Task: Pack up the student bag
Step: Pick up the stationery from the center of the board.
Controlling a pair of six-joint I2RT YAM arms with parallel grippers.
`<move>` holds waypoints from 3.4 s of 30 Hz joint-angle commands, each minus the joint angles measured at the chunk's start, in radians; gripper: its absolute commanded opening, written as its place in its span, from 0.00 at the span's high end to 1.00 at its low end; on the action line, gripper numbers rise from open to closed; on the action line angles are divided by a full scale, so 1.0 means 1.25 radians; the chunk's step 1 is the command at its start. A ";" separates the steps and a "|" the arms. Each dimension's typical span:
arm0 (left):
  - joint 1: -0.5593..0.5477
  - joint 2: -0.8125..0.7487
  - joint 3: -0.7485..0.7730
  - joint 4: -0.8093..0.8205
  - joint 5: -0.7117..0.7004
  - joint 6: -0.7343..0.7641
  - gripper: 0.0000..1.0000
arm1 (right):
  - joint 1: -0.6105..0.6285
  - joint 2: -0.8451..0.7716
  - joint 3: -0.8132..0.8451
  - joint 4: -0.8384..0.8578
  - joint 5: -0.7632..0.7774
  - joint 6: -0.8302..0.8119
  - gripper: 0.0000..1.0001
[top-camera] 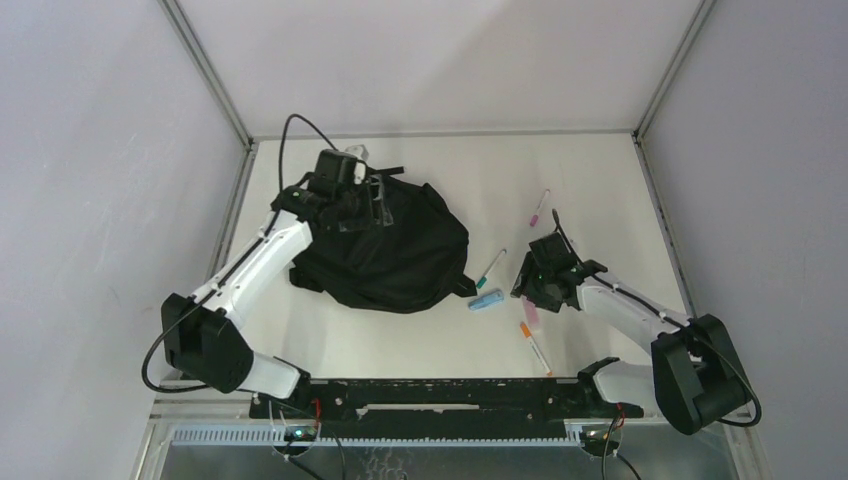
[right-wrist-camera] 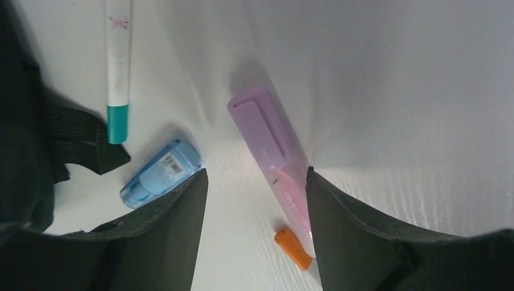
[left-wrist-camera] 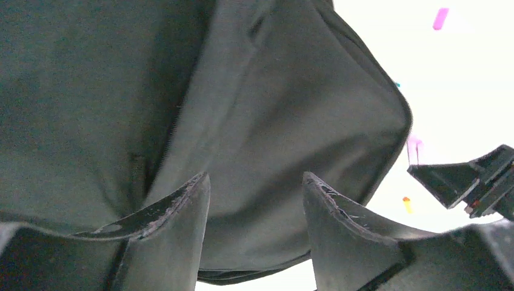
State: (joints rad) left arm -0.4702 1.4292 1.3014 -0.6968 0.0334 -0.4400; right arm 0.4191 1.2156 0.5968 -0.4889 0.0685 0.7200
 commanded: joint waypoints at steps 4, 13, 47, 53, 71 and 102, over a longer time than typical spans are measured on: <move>0.102 -0.028 -0.045 0.017 0.058 -0.027 0.38 | 0.018 0.066 0.002 -0.018 0.047 -0.031 0.34; 0.193 -0.025 -0.035 0.002 0.054 -0.016 0.39 | 0.009 0.076 0.013 0.005 0.052 -0.040 0.92; 0.086 0.195 0.141 -0.068 0.047 0.088 0.43 | -0.023 -0.081 0.042 -0.107 0.010 -0.064 0.24; 0.087 0.148 0.137 -0.070 0.049 0.072 0.43 | 0.150 -0.174 0.042 -0.230 0.010 0.009 0.26; 0.104 0.054 0.128 -0.072 0.091 0.092 0.41 | 0.392 -0.005 0.042 -0.320 0.101 0.089 0.08; 0.112 0.047 0.079 -0.061 0.126 0.096 0.39 | 0.397 0.157 0.081 -0.154 0.081 0.063 1.00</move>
State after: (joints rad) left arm -0.3347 1.5318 1.4345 -0.7948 0.1867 -0.3321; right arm 0.9131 1.3518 0.6712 -0.8127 0.1303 0.7902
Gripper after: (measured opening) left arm 0.602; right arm 0.019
